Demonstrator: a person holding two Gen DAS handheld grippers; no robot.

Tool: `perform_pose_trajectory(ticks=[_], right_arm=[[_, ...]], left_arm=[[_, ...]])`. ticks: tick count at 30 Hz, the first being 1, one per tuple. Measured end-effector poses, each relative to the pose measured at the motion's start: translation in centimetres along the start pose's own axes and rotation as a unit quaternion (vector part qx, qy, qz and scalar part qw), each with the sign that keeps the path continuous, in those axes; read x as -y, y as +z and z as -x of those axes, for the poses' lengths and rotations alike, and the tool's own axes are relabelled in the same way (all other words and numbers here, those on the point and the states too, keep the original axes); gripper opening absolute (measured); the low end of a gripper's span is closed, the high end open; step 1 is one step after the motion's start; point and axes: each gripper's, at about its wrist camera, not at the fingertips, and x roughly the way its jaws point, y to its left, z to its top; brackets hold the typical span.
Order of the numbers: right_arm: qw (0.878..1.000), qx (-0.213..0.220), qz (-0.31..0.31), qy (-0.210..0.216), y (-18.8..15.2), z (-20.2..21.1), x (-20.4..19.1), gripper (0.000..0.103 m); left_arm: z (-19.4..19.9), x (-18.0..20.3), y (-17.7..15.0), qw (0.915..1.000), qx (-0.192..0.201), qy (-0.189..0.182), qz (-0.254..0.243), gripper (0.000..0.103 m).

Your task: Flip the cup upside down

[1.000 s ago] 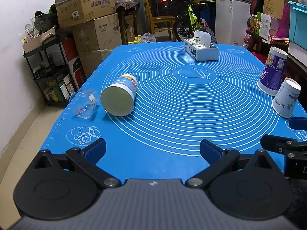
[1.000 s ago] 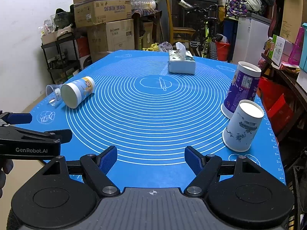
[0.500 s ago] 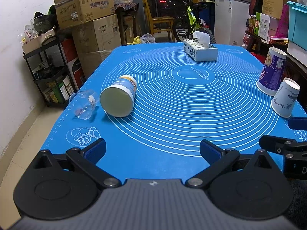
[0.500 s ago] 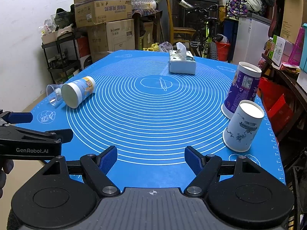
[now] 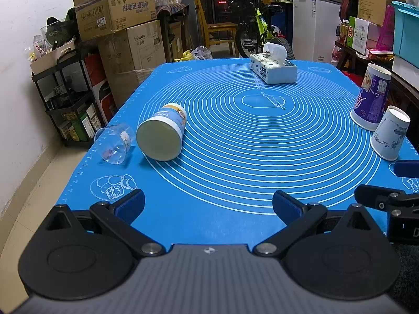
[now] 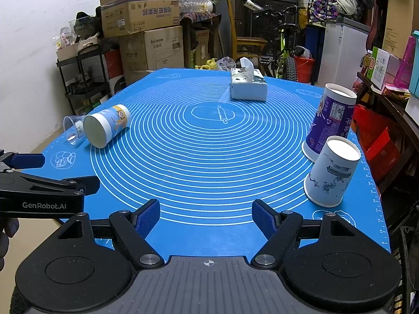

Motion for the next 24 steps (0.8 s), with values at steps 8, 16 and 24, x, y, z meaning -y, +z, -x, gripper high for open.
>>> perform_pose_trajectory(ticks=[8,16,24], right_arm=[[1.0,0.0,0.0,0.0,-0.01,0.0,0.0,0.081],[1.0,-0.001,0.0,0.001,-0.02,-0.01,0.02,0.081],[1.0,-0.005,0.0,0.003,0.01,-0.44,-0.09,0.081]], left_arm=[[0.0,-0.01,-0.01,1.0,0.0,0.0,0.0,0.102],[-0.02,0.0,0.02,1.0,0.0,0.0,-0.001,0.102],[-0.11,-0.08,0.08,1.0,-0.001,0.001,-0.001,0.102]])
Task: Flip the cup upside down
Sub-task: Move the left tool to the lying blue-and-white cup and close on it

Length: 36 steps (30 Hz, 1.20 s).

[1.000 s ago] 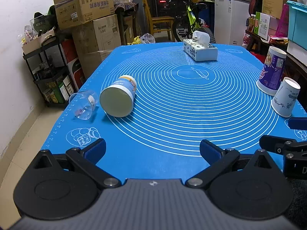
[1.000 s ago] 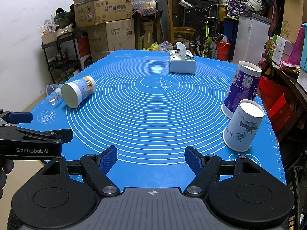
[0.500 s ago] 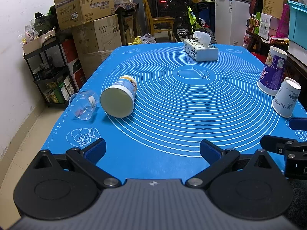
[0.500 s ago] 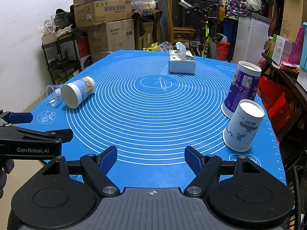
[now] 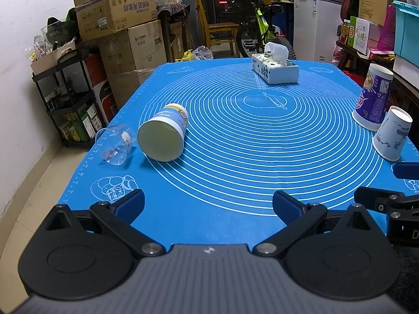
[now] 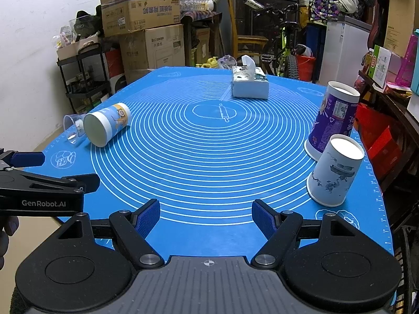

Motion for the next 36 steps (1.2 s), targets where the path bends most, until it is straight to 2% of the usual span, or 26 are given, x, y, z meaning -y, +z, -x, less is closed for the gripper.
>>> perform_pose_trajectory(ticks=[6,10,16,22,28,29,30,34,36], right_arm=[[1.0,0.008,0.006,0.004,0.9,-0.8,0.0,0.081],[1.0,0.021,0.011,0.001,2.3,-1.5,0.1,0.081],[1.0,0.028,0.008,-0.004,4.2,-3.2,0.5,0.081],[1.0,0.022,-0.001,-0.007,4.5,-4.8,1.0,0.081],[1.0,0.012,-0.004,-0.011,4.2,-5.8,1.4,0.081],[1.0,0.012,-0.006,-0.012,4.1,-5.9,1.5,0.081],[1.0,0.011,-0.007,-0.012,4.1,-5.9,1.6,0.081],[1.0,0.01,-0.011,-0.013,3.9,-6.0,1.8,0.081],[1.0,0.01,-0.011,-0.013,3.9,-6.0,1.7,0.081]], left_arm=[[-0.8,-0.3,0.7,0.9999,0.008,0.01,-0.009,0.102],[-2.2,-0.9,2.2,0.9988,0.028,0.037,-0.016,0.102],[-6.7,-2.2,5.2,0.9955,0.04,0.079,-0.032,0.102],[-11.7,-2.8,6.8,0.9942,0.009,0.091,-0.057,0.102],[-14.7,-3.1,6.7,0.9905,-0.028,0.108,-0.08,0.102],[-14.9,-3.3,6.6,0.9905,-0.038,0.107,-0.078,0.101],[-15.1,-3.4,6.6,0.9908,-0.045,0.104,-0.073,0.095],[-14.8,-3.6,6.4,0.9932,-0.045,0.086,-0.065,0.082],[-14.7,-3.3,6.5,0.9925,-0.043,0.09,-0.07,0.069]])
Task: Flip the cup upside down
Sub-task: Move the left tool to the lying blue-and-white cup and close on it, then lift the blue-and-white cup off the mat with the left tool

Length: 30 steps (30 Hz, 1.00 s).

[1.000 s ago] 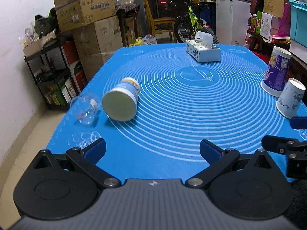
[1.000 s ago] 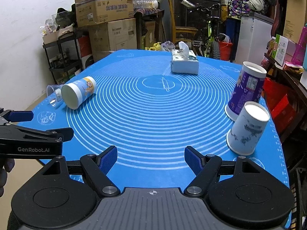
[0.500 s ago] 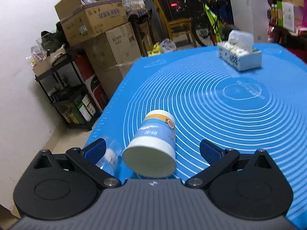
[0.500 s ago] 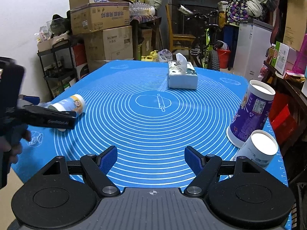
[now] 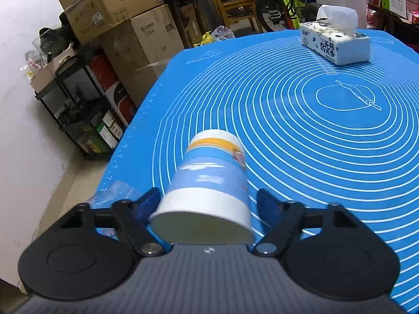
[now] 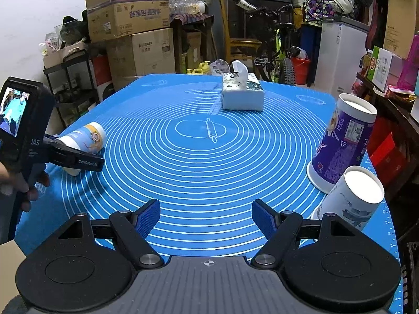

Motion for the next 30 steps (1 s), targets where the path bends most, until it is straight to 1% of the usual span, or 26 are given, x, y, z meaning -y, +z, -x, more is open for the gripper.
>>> perform_pose_trajectory(ticks=[1,4,6,8,11,13,15,17,19,22,26,29,30], right_arm=[[1.0,0.001,0.0,0.0,-0.1,0.0,0.0,0.081],[1.0,0.002,0.0,-0.002,-0.2,0.3,0.1,0.081],[1.0,0.003,-0.002,-0.005,-0.1,0.5,0.3,0.081],[1.0,0.005,-0.004,-0.011,-0.1,0.7,0.6,0.081],[1.0,0.007,-0.009,-0.021,-0.1,1.1,1.3,0.081],[1.0,0.008,-0.014,-0.027,-0.2,1.2,1.8,0.081],[0.999,0.01,-0.017,-0.034,-0.2,1.4,2.3,0.081],[0.999,0.012,-0.019,-0.042,-0.3,1.5,2.8,0.081],[0.998,0.015,-0.021,-0.05,-0.4,1.7,3.3,0.081],[0.998,0.015,-0.025,-0.06,-0.5,1.6,4.0,0.081],[0.998,0.011,-0.03,-0.061,-0.5,1.3,4.8,0.081],[0.998,0.009,-0.031,-0.061,-0.6,1.1,5.0,0.081],[0.998,0.008,-0.031,-0.062,-0.6,1.1,4.9,0.081]], left_arm=[[0.1,0.1,-0.1,1.0,0.001,0.004,-0.005,0.069],[0.6,0.1,-0.2,1.0,0.003,-0.006,0.001,0.068],[1.5,0.0,-0.2,0.9995,-0.002,-0.028,0.014,0.067],[2.5,0.5,-0.3,0.9989,0.002,-0.042,0.022,0.067],[4.7,1.9,-0.6,0.9976,0.019,-0.063,0.021,0.067],[5.8,3.1,-0.5,0.9955,0.025,-0.087,0.029,0.067],[6.6,4.5,-0.3,0.9929,0.032,-0.109,0.037,0.067],[7.2,5.8,-0.1,0.9909,0.038,-0.123,0.039,0.067],[7.4,7.1,0.1,0.9899,0.038,-0.13,0.04,0.067],[6.9,8.4,0.1,0.9873,0.026,-0.147,0.054,0.067],[6.1,10.2,-0.3,0.9886,0.012,-0.143,0.046,0.069],[6.0,10.4,-0.6,0.9892,0.01,-0.141,0.038,0.07],[6.0,10.4,-0.6,0.9892,0.006,-0.142,0.036,0.075]])
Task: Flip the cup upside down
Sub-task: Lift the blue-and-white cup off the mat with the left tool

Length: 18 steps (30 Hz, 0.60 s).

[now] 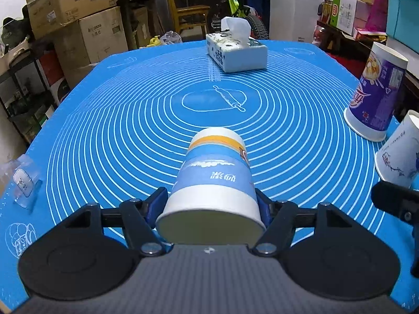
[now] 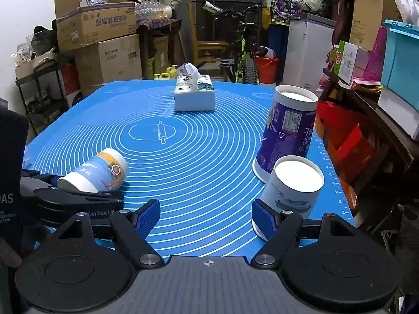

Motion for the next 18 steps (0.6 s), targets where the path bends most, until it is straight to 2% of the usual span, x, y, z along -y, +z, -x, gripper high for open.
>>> perform_pose_trajectory(ticks=[2,3,18], right_arm=[[1.0,-0.001,0.001,0.0,0.0,0.0,-0.1,0.081],[1.0,-0.002,0.001,-0.001,0.0,0.0,-0.2,0.081],[1.0,0.016,0.009,-0.004,1.2,1.5,-1.1,0.081]], left_arm=[[0.1,-0.1,-0.1,1.0,-0.009,0.004,0.0,0.09],[0.3,-0.1,-0.2,1.0,-0.005,0.006,0.0,0.091],[3.5,-1.4,-0.1,0.9998,0.017,0.002,-0.008,0.094]])
